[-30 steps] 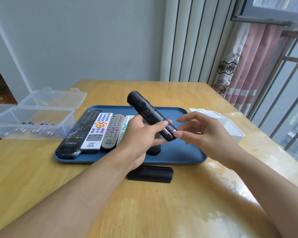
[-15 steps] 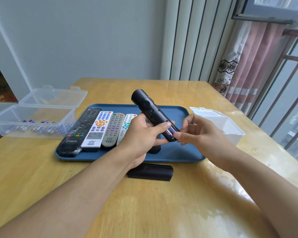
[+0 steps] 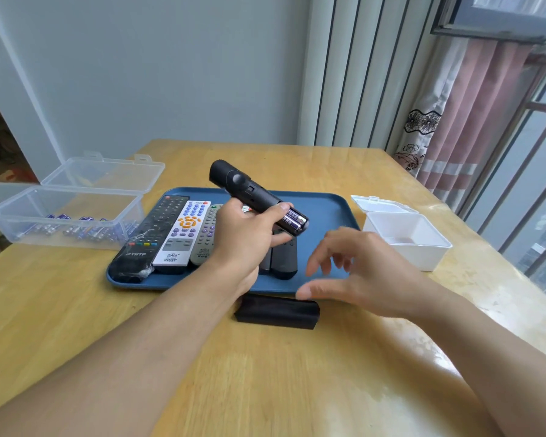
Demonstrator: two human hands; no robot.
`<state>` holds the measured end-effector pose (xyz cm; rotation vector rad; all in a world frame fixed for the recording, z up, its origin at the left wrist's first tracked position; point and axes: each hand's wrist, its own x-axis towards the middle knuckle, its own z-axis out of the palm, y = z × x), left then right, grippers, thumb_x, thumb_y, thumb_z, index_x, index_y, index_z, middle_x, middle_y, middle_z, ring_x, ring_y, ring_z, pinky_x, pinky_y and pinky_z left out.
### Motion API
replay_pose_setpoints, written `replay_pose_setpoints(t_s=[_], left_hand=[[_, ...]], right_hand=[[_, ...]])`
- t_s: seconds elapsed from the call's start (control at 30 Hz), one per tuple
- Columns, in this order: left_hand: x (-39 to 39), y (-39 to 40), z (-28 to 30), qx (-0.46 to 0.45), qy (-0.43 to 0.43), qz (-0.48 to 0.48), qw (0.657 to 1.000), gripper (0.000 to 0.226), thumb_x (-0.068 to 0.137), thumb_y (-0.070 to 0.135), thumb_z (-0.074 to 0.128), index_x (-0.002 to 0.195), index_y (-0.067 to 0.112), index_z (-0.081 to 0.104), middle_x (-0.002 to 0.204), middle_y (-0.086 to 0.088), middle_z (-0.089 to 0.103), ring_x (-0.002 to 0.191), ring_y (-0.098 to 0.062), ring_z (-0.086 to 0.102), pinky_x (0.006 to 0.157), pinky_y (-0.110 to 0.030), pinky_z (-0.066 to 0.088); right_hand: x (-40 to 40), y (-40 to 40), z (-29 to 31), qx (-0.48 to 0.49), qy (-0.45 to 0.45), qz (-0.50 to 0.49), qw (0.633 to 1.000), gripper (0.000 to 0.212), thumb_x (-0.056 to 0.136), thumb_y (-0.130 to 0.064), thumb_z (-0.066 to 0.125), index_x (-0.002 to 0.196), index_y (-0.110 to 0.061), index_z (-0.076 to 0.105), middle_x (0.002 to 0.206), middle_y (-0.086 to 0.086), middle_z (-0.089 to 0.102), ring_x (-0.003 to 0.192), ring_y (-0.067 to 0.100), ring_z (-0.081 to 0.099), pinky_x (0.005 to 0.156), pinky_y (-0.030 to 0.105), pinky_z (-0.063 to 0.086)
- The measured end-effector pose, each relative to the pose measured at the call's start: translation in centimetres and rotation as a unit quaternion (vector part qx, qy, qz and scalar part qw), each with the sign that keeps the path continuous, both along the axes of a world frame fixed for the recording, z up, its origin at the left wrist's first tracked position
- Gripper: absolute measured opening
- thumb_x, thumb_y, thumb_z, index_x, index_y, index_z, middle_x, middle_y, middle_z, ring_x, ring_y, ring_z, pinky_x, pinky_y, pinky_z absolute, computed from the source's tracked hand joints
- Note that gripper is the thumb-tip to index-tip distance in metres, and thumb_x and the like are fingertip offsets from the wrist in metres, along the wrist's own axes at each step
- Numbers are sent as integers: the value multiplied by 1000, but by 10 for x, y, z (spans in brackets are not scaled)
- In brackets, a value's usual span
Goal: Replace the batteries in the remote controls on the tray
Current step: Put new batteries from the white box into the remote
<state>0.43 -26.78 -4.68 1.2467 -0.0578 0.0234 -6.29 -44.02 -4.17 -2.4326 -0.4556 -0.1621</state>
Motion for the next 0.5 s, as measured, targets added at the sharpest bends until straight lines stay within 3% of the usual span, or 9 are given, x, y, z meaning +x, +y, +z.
replay_pose_setpoints(t_s=[0.2,0.33,0.5], left_hand=[[4,0,-7,-12,26,-16,999,20,93,6,70,109,3,58,106,-20,75,93,-29,77,71,-37,63],[7,2,-2,-66,80,-41,994,18,102,24,60,109,9,57,109,-23,74,98,-34,75,69,-41,63],[8,7,4,-109,106,-50,987,26,104,32,54,113,8,55,108,-26,74,90,-33,76,63,-39,63]], right_hand=[[-8,13,4,-144,60,57,986,53,62,-78,72,105,-47,71,83,-12,51,90,4,48,70,27,44],[-13,18,9,-195,54,54,978,61,63,-80,69,113,-46,69,84,-10,49,86,0,46,70,28,45],[-16,22,11,-212,56,59,974,55,62,-80,71,103,-43,71,86,-11,47,87,-3,44,67,23,41]])
